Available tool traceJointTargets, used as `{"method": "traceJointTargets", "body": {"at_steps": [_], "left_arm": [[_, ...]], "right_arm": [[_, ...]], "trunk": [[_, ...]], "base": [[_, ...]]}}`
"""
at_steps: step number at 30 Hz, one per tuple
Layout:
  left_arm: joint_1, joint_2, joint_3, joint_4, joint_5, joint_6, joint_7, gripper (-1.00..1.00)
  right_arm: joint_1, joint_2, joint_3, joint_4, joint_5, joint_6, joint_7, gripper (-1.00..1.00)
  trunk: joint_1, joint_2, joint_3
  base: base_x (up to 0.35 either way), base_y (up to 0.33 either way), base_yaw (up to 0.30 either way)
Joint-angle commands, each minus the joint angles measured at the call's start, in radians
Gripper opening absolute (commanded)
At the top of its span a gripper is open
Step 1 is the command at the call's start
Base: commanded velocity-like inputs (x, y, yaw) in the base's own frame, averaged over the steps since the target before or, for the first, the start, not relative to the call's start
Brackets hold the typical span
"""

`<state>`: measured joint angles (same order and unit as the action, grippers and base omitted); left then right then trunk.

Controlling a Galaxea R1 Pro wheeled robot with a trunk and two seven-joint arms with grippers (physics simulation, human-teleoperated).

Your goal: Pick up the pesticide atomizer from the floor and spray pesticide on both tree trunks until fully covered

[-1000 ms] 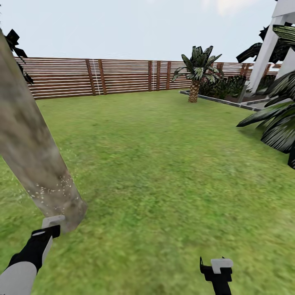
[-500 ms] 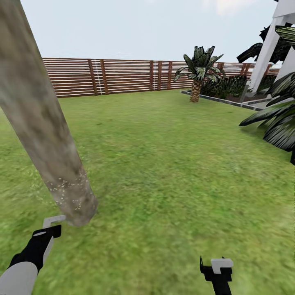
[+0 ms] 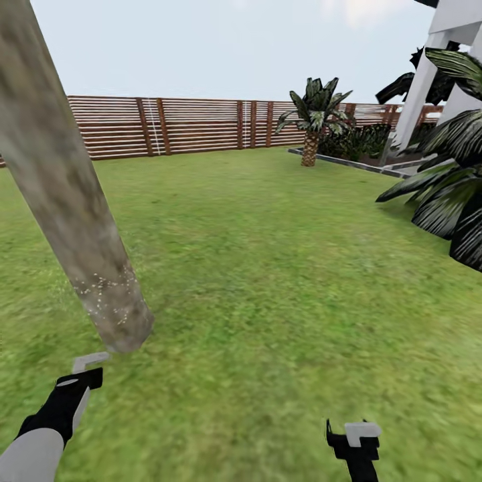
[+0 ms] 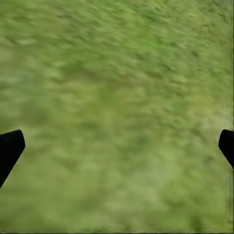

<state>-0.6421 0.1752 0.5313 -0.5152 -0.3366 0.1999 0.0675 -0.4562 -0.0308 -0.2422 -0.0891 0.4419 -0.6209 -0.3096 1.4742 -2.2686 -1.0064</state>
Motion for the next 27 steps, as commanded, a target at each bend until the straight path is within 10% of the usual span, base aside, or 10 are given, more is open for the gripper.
{"method": "traceJointTargets", "body": {"at_steps": [1, 4, 6, 14, 17, 20, 23, 24, 27], "left_arm": [[0.004, 0.000, -0.007, 0.001, -0.011, 0.004, -0.010, -1.00], [0.021, 0.014, -0.102, 0.006, -0.041, -0.014, -0.122, -1.00], [0.031, 0.049, -0.187, 0.007, -0.092, -0.057, -0.302, -1.00], [0.029, 0.104, -0.251, -0.004, -0.387, -0.244, -0.977, -1.00], [0.024, 0.091, -0.249, -0.011, -0.500, -0.253, -1.094, -1.00], [0.022, 0.072, -0.252, -0.013, -0.533, -0.253, -1.128, -1.00], [0.022, 0.052, -0.336, -0.013, -0.548, -0.252, -1.133, -1.00], [0.022, 0.038, -0.384, -0.013, -0.550, -0.248, -1.134, -1.00], [0.021, -0.002, -0.450, -0.012, -0.553, -0.242, -1.131, -1.00]], "right_arm": [[-0.001, 0.000, -0.005, 0.000, 0.010, -0.002, -0.006, 1.00], [-0.001, 0.004, -0.002, -0.007, 0.011, 0.000, -0.004, 1.00], [-0.001, 0.006, 0.039, -0.036, 0.041, 0.005, 0.046, 1.00], [-0.030, 0.006, 0.111, -0.435, 0.140, 0.398, 0.791, 1.00], [-0.033, 0.005, 0.112, -0.568, 0.142, 0.421, 1.004, 1.00], [-0.033, 0.005, 0.112, -0.605, 0.142, 0.424, 1.058, 1.00], [-0.033, 0.006, 0.183, -0.610, 0.141, 0.425, 1.068, 1.00], [-0.033, 0.007, 0.251, -0.610, 0.140, 0.425, 1.068, -1.00], [-0.033, 0.011, 0.363, -0.613, 0.134, 0.425, 1.071, -1.00]], "trunk": [[-0.001, 0.000, 0.000], [-0.001, 0.000, 0.001], [-0.001, 0.000, 0.001], [-0.001, 0.000, 0.001], [-0.001, 0.000, 0.001], [-0.001, 0.000, 0.001], [-0.001, 0.000, 0.001], [-0.001, 0.000, 0.001], [-0.001, 0.000, 0.001]], "base": [[-0.312, -0.086, -0.162], [-0.315, -0.078, -0.051], [-0.316, -0.068, -0.011], [-0.164, -0.008, -0.001], [-0.007, 0.000, 0.000], [0.000, 0.000, 0.000], [0.000, 0.000, 0.000], [0.000, 0.000, 0.000], [0.000, 0.000, 0.000]]}}
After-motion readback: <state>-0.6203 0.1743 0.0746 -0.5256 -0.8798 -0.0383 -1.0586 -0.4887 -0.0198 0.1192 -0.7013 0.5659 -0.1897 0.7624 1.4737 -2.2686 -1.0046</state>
